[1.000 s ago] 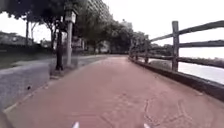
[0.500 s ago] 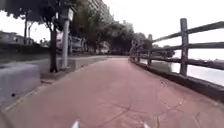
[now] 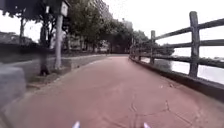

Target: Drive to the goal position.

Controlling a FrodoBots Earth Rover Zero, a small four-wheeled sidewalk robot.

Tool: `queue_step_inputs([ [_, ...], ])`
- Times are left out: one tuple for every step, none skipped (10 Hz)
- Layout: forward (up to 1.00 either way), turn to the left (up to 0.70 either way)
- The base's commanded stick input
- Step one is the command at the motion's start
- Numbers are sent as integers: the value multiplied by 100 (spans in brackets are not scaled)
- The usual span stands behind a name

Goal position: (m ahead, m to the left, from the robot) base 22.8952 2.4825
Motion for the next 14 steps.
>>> queue_step_inputs([
  [70,0],
  [70,0],
  [70,0],
  [70,0],
  [70,0],
  [70,0],
  [70,0],
  [70,-2],
  [70,-17],
  [70,-32],
  [70,-13],
  [70,0],
  [70,0],
  [70,0],
])
